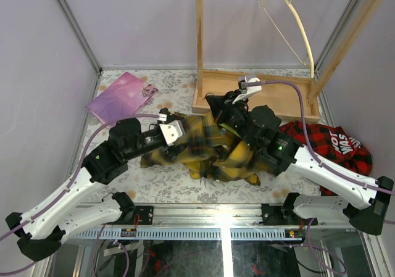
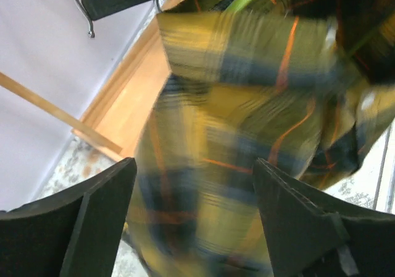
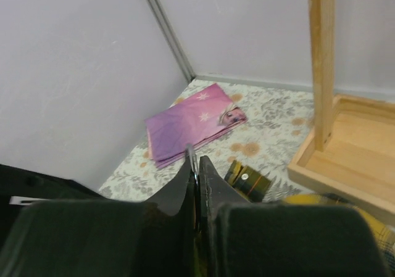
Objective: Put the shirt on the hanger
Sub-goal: Hang the shirt on the hanger.
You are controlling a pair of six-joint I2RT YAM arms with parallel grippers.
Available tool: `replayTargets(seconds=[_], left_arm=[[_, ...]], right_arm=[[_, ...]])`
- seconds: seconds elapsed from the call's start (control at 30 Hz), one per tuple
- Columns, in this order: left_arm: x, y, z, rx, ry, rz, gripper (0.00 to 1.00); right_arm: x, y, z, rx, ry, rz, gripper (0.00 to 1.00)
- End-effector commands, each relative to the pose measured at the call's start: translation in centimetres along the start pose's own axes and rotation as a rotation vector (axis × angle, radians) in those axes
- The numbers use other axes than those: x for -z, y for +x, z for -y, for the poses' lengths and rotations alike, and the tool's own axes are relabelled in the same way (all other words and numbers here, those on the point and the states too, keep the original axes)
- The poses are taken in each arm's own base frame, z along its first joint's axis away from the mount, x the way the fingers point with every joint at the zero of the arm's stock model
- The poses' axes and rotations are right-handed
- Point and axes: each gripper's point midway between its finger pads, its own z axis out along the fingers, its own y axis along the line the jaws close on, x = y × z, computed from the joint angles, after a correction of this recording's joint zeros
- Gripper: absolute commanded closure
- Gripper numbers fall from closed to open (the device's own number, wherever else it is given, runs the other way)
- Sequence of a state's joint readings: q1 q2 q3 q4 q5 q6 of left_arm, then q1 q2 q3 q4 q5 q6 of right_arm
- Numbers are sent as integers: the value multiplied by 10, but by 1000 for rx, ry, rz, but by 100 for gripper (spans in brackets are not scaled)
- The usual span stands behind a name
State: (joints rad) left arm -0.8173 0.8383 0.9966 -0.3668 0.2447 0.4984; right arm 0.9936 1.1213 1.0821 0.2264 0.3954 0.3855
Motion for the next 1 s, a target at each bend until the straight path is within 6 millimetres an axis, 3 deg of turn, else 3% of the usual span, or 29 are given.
replayTargets(seconds=[0.0, 0.07, 0.2, 0.43, 0.7, 0.97], left_arm=[[15, -41, -11, 88, -76, 170, 12], [21, -45, -10, 143, -90, 202, 0], [33, -39, -14, 242, -162, 219, 0], [42, -20, -28, 354, -300, 216, 0], [31, -9, -36, 351, -359, 224, 1], [13, -15, -67, 326, -483, 266, 0]], right_arm=[[6, -74, -3, 89, 18, 175, 100], [11, -83, -4, 129, 8, 193, 100], [26, -107, -12, 208, -50, 254, 100], [62, -146, -51, 432, -284, 333, 100], [103, -180, -76, 463, -436, 390, 100], [118, -191, -85, 405, -492, 410, 100]])
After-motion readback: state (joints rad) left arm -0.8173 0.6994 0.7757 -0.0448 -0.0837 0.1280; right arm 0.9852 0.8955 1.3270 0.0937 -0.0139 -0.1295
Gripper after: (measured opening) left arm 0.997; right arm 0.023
